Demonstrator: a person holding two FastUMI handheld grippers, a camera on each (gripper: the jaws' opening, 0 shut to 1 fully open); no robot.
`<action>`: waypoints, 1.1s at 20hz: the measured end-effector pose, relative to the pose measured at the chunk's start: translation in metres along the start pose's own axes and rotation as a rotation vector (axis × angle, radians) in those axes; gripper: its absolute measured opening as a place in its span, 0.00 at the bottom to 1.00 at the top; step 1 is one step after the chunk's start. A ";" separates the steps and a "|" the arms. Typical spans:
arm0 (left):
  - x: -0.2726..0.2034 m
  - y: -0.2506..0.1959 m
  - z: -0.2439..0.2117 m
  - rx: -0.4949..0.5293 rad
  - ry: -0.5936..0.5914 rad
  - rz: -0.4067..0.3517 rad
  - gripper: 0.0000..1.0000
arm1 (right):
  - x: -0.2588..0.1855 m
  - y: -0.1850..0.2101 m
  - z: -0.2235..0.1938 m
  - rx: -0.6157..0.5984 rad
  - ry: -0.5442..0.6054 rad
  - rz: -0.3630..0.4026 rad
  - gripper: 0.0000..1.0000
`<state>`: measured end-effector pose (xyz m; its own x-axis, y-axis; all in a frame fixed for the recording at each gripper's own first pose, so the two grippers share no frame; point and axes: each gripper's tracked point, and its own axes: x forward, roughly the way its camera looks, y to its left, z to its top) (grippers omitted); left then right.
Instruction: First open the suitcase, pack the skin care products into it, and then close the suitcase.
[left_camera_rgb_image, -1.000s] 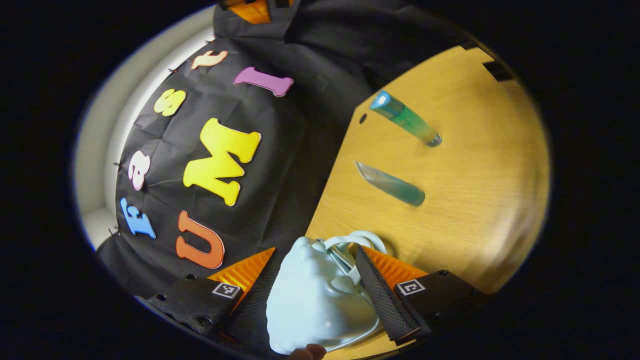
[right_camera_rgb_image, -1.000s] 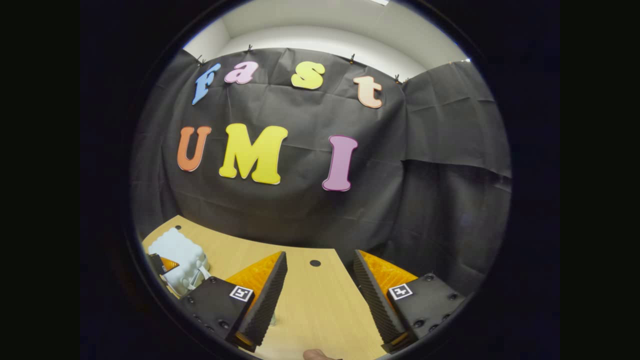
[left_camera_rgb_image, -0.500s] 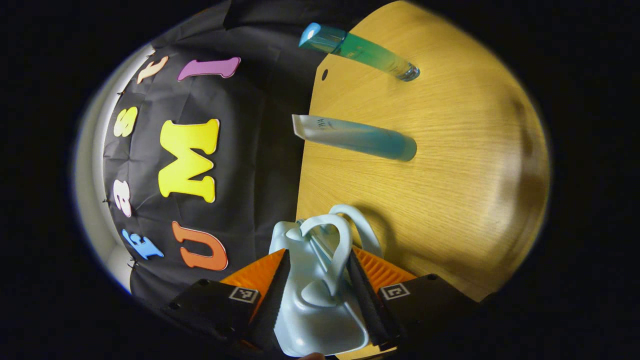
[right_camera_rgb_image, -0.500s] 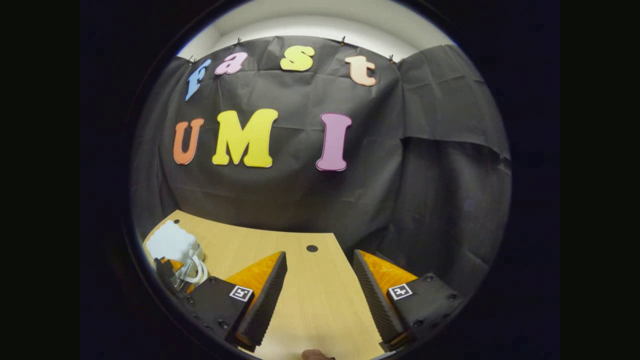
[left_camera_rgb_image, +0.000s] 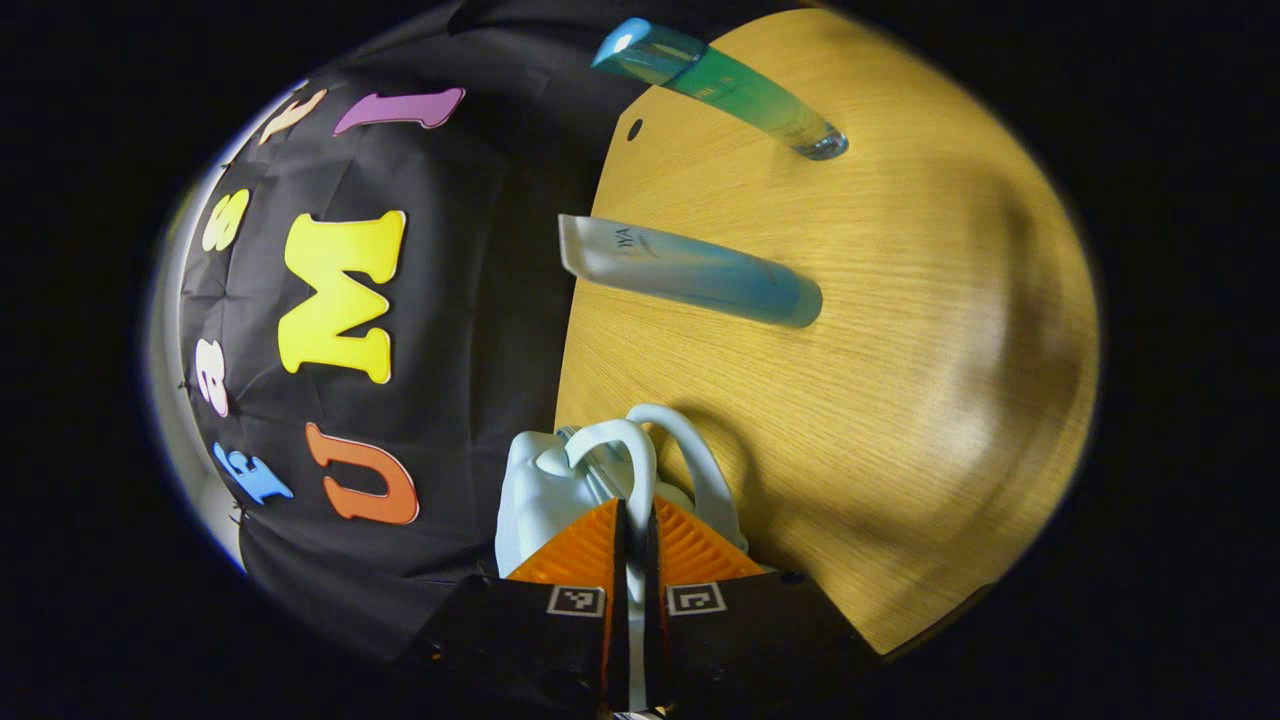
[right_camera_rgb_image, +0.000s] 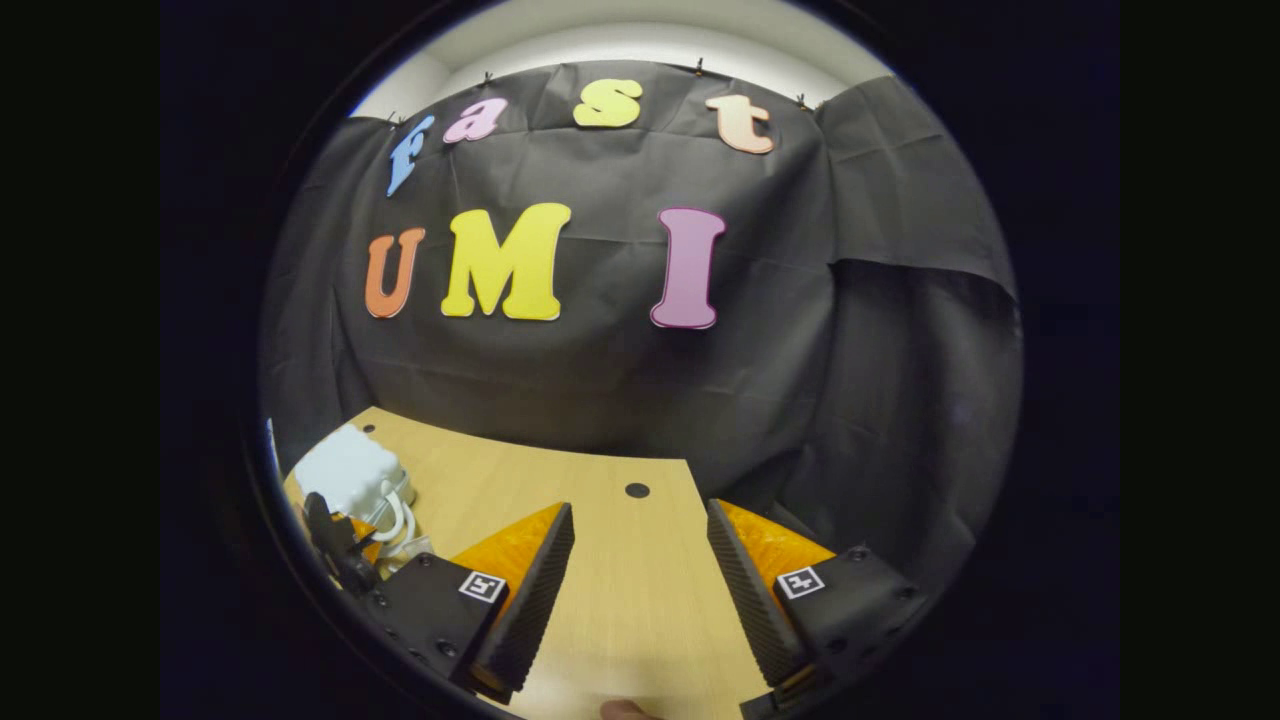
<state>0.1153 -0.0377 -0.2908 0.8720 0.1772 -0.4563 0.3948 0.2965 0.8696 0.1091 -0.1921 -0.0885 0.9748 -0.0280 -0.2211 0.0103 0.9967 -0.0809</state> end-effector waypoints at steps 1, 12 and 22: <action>-0.003 0.004 -0.001 -0.039 -0.002 -0.019 0.07 | 0.002 -0.001 -0.001 -0.009 0.005 -0.006 0.80; -0.076 0.193 -0.098 -0.541 -0.178 0.120 0.03 | 0.001 0.099 0.050 0.032 -0.050 -0.050 0.80; -0.035 0.234 -0.309 -0.806 -0.170 0.179 0.03 | -0.025 0.219 0.083 0.055 -0.100 -0.078 0.80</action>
<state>0.0880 0.3154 -0.1292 0.9590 0.1603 -0.2337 -0.0243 0.8683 0.4955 0.1055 0.0336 -0.0197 0.9879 -0.1005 -0.1182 0.0965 0.9945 -0.0396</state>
